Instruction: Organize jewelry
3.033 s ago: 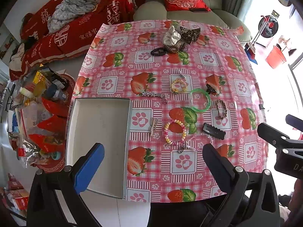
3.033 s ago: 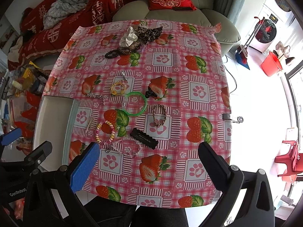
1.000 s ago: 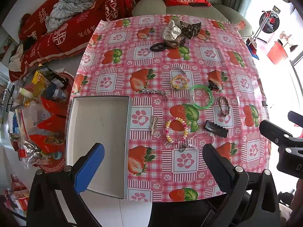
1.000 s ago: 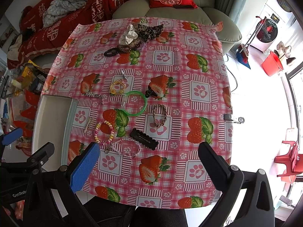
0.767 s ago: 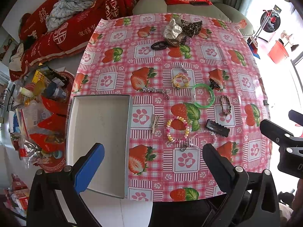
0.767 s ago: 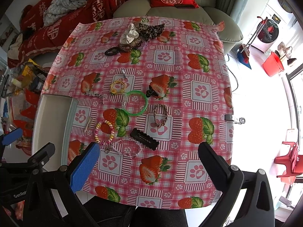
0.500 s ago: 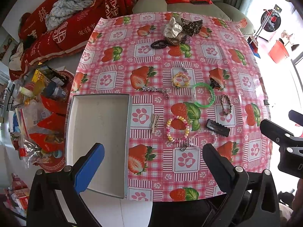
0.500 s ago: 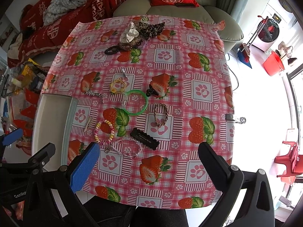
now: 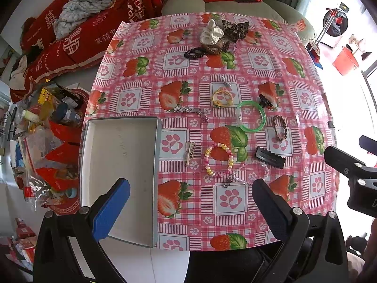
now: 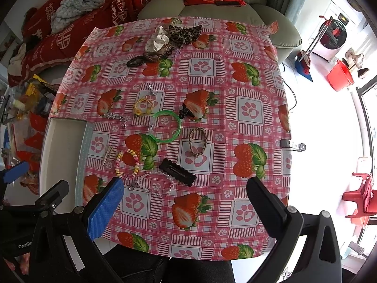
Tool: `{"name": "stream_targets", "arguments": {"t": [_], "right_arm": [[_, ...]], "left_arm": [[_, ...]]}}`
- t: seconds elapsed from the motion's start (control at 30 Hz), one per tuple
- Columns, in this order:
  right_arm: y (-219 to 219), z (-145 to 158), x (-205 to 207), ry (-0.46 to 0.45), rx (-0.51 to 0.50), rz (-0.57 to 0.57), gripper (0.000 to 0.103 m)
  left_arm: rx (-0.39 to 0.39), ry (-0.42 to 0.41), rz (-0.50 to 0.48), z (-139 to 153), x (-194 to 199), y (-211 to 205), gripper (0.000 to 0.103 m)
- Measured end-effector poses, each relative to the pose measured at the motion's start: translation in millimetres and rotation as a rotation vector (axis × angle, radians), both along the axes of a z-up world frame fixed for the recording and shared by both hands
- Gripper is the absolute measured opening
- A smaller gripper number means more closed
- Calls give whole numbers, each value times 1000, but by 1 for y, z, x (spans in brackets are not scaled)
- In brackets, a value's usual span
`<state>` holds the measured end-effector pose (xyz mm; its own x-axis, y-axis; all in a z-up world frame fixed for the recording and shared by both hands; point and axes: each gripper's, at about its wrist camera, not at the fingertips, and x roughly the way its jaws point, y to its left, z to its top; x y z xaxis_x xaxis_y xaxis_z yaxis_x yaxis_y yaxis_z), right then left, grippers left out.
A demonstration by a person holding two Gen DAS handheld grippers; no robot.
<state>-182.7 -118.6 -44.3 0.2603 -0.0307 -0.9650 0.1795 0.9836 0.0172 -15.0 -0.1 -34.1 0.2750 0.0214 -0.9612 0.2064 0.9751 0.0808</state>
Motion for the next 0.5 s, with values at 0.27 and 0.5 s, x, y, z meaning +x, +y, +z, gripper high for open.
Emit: {"name": "stream_targets", "arguments": {"t": [0.27,0.5], "right_arm": [[-13,-6,-1,35,11,-30,103],[-31,-24,-8,70,19,-76,103]], "left_arm": [[-9,38,22,-19,-25,16,103],[2,79,47,-40,-51,32,103]]}}
